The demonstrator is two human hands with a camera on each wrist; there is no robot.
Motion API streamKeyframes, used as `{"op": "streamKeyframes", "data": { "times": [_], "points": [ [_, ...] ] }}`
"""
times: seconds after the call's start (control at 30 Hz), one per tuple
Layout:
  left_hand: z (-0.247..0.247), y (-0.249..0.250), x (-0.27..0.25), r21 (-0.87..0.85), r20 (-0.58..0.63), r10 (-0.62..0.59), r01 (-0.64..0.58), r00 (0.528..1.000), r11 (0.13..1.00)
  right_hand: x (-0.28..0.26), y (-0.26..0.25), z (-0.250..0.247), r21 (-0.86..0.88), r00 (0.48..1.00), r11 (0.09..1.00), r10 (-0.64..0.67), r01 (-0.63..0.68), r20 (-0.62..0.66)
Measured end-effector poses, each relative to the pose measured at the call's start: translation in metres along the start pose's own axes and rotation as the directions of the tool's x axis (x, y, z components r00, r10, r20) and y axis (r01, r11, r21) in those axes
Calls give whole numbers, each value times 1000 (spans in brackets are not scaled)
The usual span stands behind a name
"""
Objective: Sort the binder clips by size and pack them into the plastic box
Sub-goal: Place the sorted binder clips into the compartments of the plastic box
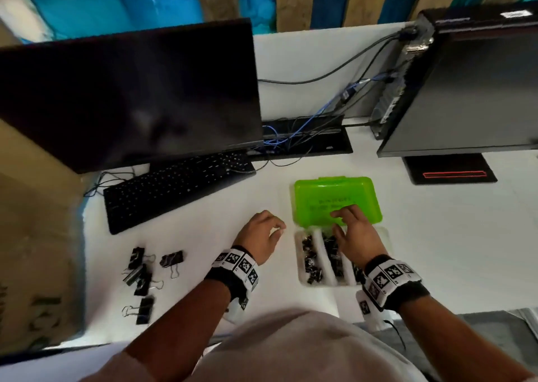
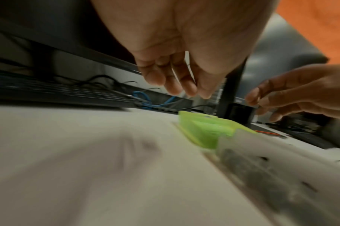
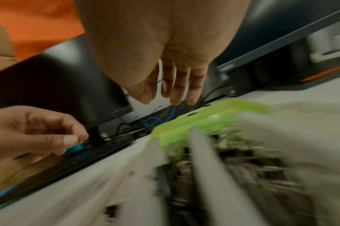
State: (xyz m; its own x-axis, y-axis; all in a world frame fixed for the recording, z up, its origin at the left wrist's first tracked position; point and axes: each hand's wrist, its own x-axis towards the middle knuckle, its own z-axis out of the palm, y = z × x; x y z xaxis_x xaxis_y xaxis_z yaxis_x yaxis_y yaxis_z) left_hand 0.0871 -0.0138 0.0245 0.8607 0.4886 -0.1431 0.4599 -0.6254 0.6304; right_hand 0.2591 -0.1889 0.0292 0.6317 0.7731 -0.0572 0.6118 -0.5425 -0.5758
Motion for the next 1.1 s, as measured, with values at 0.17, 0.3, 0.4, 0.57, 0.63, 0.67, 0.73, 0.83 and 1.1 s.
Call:
{"op": "streamKeyframes", "data": {
  "times": [0.17,0.3,0.4,0.57,0.63,0.67,0.73,0.83,1.1],
  "points": [
    [-34,-66,-76,-33,-251,-214,212,944,977,22,-92,67,76,889,948,-317,310,331],
    [-54,-100,-142,-54,-477,-357,379,803,924,24,-152,119,34,715,897,-374,441,590],
    [-60,-118,-185,-122,-564,-510,546,649,829,25,-189,153,-31,610,825,-391,564,689],
    [-44,-145,-223,-279,-455,-730,697,510,661,22,-245,193,-93,442,592,-479,801,758],
    [-44,-154,-220,-307,-374,-787,735,491,604,19,-260,202,-89,381,524,-481,847,790],
    [-47,-158,-215,-306,-345,-799,746,492,591,18,-263,205,-88,359,505,-469,859,807],
    [-55,-166,-202,-279,-314,-800,756,511,593,16,-261,210,-108,350,493,-430,864,833],
    [-67,-179,-180,-170,-307,-764,757,568,631,14,-244,208,-143,409,546,-403,825,819],
    [-70,-204,-146,12,-275,-613,640,741,768,21,-191,172,-322,600,636,-281,701,750]
  ]
}}
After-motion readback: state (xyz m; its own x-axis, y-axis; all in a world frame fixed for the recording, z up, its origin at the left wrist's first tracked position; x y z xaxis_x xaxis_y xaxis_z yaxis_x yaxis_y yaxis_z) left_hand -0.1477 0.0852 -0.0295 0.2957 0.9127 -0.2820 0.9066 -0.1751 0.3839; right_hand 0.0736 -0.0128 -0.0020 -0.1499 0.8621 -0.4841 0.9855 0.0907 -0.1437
